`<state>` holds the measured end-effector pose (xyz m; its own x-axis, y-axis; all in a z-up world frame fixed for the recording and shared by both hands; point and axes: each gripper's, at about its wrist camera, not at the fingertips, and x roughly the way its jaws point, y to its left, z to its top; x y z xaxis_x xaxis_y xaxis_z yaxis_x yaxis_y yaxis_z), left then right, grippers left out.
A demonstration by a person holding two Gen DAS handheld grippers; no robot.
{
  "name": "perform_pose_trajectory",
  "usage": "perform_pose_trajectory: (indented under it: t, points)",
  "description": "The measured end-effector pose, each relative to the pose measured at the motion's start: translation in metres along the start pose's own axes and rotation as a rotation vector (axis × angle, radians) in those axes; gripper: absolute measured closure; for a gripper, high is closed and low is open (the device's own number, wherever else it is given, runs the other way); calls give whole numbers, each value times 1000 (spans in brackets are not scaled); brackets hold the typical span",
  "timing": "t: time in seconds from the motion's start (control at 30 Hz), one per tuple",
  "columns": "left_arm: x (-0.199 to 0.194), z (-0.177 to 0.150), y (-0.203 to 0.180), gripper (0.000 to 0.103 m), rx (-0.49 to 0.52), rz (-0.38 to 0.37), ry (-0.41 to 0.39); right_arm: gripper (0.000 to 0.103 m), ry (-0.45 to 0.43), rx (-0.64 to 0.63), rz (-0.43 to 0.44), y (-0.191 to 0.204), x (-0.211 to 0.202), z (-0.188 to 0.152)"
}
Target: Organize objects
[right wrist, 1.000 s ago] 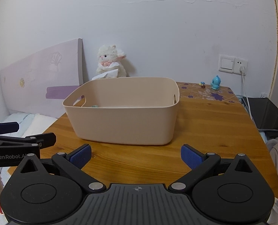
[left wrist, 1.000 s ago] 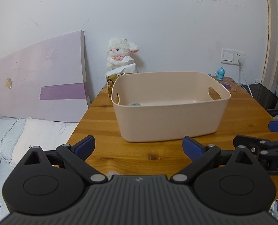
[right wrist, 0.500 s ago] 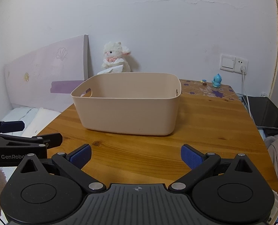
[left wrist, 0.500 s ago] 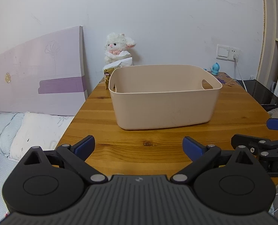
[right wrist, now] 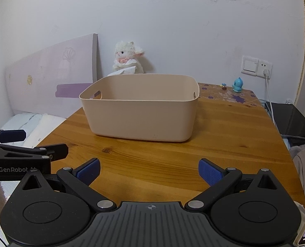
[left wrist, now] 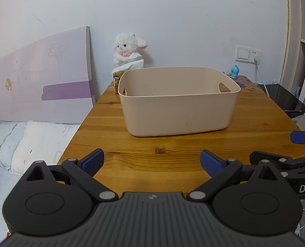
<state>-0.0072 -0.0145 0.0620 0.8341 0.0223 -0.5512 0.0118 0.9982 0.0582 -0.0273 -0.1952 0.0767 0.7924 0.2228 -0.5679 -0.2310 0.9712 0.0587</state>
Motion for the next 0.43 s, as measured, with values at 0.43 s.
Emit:
perform_pose_trajectory:
  t: [0.43]
  points:
    - [-1, -2, 4, 3, 6, -6, 12, 0, 21, 5, -9, -2, 8, -2]
